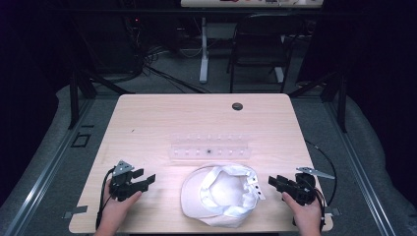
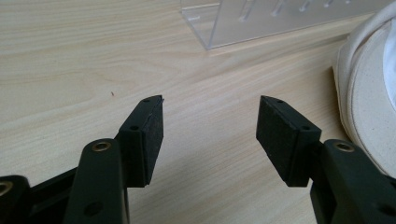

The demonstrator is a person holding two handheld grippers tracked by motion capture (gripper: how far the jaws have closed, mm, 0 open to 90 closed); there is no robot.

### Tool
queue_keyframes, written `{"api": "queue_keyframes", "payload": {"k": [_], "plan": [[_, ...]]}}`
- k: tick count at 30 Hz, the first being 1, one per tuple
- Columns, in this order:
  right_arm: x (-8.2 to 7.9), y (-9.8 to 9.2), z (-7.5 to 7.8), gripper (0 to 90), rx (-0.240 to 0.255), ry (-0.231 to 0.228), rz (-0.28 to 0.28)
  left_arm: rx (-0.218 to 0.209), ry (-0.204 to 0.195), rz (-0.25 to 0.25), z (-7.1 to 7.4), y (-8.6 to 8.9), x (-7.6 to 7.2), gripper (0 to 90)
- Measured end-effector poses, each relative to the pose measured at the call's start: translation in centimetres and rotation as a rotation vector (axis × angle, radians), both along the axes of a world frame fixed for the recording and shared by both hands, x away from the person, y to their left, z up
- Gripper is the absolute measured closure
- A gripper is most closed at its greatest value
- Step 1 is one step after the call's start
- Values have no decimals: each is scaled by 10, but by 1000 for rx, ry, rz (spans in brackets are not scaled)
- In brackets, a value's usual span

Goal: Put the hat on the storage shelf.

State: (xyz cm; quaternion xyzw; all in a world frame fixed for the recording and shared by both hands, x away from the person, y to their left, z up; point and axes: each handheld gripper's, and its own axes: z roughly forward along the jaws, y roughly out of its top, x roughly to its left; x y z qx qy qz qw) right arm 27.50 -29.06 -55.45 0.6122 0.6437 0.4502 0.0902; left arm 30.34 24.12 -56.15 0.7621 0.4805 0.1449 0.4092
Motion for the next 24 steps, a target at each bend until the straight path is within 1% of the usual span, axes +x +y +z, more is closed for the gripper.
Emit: {"api": "queue_keyframes", "payload": {"k": [2,3,4,5,6,7,8,9,10,11,12,13,15,16,17,18,19,20,21,23,24], "plan": [[0,0,1,512,29,-4,-20,2,-7,2,0,-2,-1,416],[1,0,2,510,43,-6,-16,25,-12,-4,0,-3,-2,417],[1,0,2,510,43,-6,-16,25,-12,-4,0,-3,-2,417],[4,1,5,503,56,18,6,27,-11,-4,0,-4,-2,417],[6,1,7,503,56,33,24,25,-12,-7,0,-5,-3,417],[7,3,8,501,57,45,34,31,-8,-12,1,-5,-3,417],[7,4,9,492,60,63,56,35,-15,-16,1,-6,-3,417],[8,5,11,483,45,85,78,37,-18,-18,0,-7,-4,418],[9,6,12,474,40,102,93,36,-17,-16,0,-8,-4,418],[9,6,12,474,40,102,93,36,-17,-16,0,-8,-4,417],[10,7,13,470,39,119,109,44,-15,-16,0,-10,-4,417],[12,8,18,464,46,157,135,51,-8,-30,-1,-12,-4,417],[14,6,24,461,38,179,145,51,-10,-36,-2,-13,-4,417],[16,4,27,461,46,191,150,63,-7,-44,-2,-15,-4,417],[17,3,29,462,67,204,146,66,-12,-44,-2,-16,-4,417],[18,2,32,463,79,213,144,64,-8,-47,-2,-17,-4,417],[20,1,36,464,102,226,150,69,-7,-50,-2,-17,-4,418],[20,1,36,464,102,226,150,69,-7,-50,-2,-17,-4,417],[22,-1,40,462,147,251,162,66,-11,-50,-3,-18,-5,418],[23,-1,44,456,174,266,180,68,-9,-51,-3,-18,-5,418],[24,0,45,453,172,270,185,67,-9,-52,-3,-19,-5,418]]}}
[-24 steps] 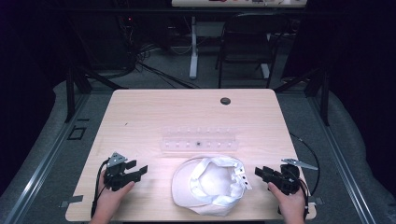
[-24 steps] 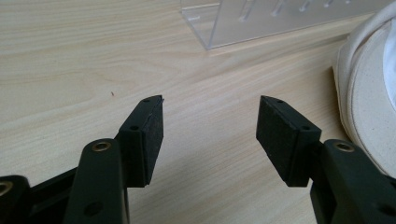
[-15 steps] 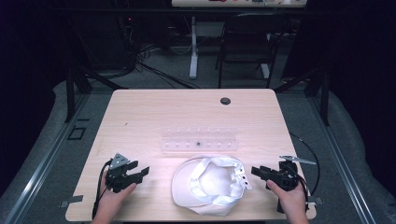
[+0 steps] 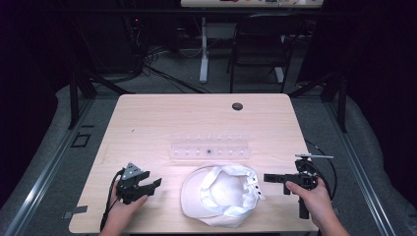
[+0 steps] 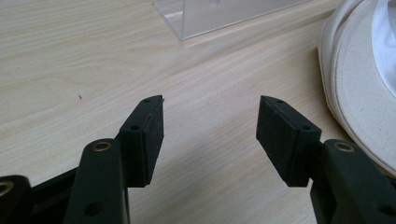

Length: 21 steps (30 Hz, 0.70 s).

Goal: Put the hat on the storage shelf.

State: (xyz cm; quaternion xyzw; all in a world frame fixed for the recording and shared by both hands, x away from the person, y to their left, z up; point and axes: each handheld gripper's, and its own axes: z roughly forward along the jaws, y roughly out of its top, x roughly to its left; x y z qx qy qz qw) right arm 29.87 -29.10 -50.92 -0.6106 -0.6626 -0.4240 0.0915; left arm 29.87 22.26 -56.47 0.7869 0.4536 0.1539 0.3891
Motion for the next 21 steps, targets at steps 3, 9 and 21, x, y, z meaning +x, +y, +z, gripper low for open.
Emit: {"api": "queue_keyframes", "payload": {"k": [3,9,21], "plan": [[2,1,4,435,25,15,19,1,0,-2,0,0,0,418],[5,10,7,422,34,37,58,9,2,-6,0,-1,0,418],[9,30,-6,414,47,121,109,16,3,-14,0,-2,0,417]]}}
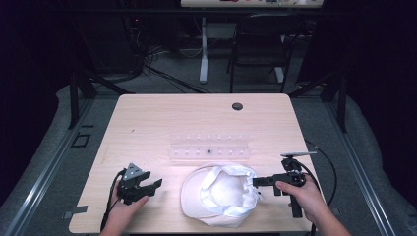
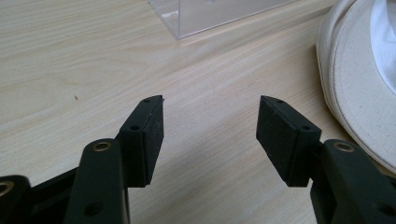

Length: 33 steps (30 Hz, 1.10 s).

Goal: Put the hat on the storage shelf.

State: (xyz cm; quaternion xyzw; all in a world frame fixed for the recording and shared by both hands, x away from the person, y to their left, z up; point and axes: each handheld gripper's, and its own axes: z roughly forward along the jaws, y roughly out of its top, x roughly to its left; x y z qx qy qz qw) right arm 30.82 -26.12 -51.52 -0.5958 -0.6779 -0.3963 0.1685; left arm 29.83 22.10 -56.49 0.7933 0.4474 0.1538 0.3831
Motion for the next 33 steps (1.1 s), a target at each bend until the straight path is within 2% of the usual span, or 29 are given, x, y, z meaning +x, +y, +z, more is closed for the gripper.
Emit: {"api": "queue_keyframes", "payload": {"k": [2,12,13,17,22,27,28,29,33], "plan": [[1,2,-6,413,-1,24,32,2,0,0,0,0,0,418],[1,16,-15,414,17,68,60,0,0,-2,0,-1,0,418],[1,17,-14,417,28,80,71,-1,1,-3,0,0,0,418],[0,18,-11,416,35,74,71,-1,2,-3,0,-1,0,418],[0,15,0,453,61,81,67,-2,0,-3,-1,-1,0,418],[1,15,6,502,74,101,76,-2,1,-3,-1,-1,0,418],[1,17,6,520,82,102,58,-1,2,-4,-1,-1,0,418],[2,17,9,552,78,117,81,-1,1,-3,-1,-1,0,418],[4,18,11,618,82,131,91,0,0,-3,-1,-1,0,418]]}}
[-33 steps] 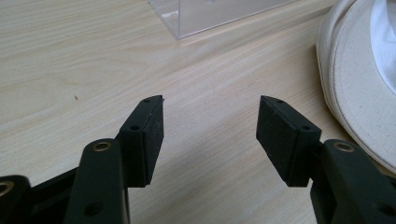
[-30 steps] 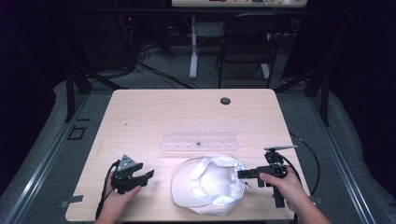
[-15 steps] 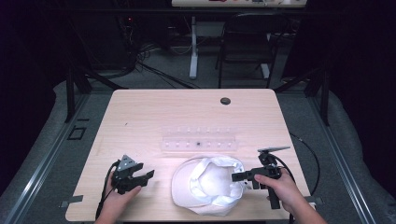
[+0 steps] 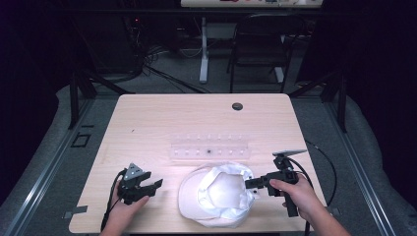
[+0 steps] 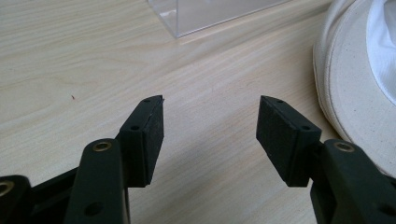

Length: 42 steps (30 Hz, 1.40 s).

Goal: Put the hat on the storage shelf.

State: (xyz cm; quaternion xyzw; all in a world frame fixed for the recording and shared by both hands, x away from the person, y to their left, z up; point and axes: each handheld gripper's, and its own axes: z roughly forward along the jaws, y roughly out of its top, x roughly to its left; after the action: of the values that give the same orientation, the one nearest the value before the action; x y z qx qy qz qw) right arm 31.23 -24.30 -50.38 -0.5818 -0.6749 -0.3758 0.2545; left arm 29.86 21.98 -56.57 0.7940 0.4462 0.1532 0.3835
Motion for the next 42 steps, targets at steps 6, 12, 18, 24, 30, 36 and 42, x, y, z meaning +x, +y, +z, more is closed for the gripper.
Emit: {"api": "queue_keyframes", "payload": {"k": [6,12,18,24,30,36,42], "plan": [[3,3,2,706,-30,25,4,0,-1,1,0,0,0,418],[5,3,3,784,-45,55,14,1,-2,2,0,0,0,418],[6,6,9,801,-70,60,20,2,-1,2,0,0,0,418],[7,9,14,807,-68,61,-5,2,-2,4,1,1,0,419],[9,12,18,811,-40,61,-10,3,-2,3,0,1,0,419],[11,9,23,813,21,69,-5,2,-1,4,0,1,0,418],[11,8,27,814,95,59,0,2,-1,5,0,1,0,419]]}}
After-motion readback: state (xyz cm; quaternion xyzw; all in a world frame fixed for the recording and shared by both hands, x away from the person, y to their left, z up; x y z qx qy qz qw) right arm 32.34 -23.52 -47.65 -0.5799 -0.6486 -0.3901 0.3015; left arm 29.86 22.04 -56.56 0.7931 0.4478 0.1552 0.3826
